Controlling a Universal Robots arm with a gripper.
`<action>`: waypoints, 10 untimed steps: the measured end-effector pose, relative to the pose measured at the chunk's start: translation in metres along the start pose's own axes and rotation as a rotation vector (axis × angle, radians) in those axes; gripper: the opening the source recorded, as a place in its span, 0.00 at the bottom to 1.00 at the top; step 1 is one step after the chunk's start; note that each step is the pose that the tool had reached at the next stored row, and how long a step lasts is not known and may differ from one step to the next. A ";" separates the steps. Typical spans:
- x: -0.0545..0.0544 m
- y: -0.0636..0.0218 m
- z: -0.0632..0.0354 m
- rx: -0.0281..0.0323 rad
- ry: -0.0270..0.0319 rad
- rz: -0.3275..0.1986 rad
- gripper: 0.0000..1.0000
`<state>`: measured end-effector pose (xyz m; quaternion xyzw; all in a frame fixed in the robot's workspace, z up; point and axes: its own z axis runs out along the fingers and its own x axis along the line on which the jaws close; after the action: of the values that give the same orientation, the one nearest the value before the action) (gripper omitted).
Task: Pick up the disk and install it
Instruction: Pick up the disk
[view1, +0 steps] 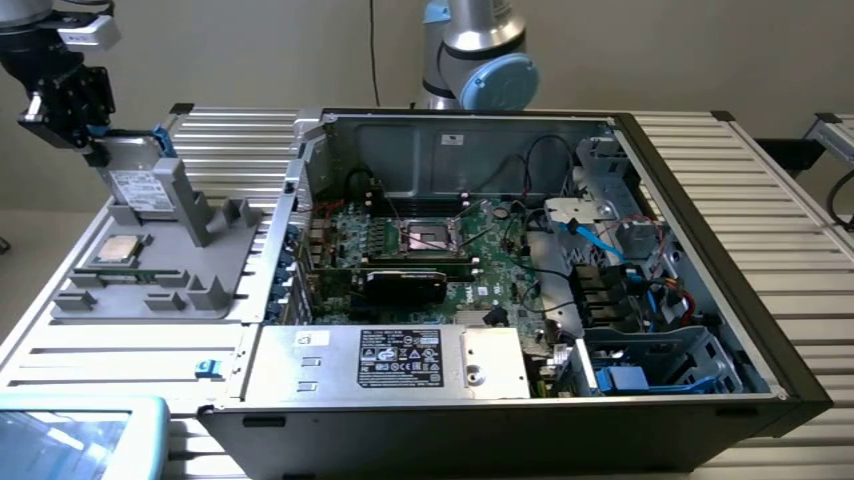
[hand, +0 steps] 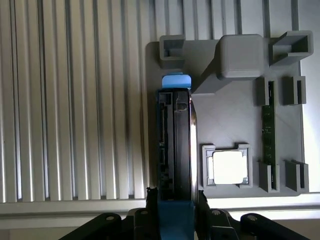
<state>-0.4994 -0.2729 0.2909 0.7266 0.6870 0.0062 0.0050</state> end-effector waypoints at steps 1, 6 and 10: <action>0.000 0.0000 -0.0006 0.0000 -0.0003 0.000 0.37; 0.000 0.0001 -0.0051 0.0000 -0.0018 0.000 0.37; 0.000 0.0001 -0.0099 -0.0003 -0.0023 0.000 0.37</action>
<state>-0.4995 -0.2729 0.3008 0.7267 0.6869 0.0055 0.0059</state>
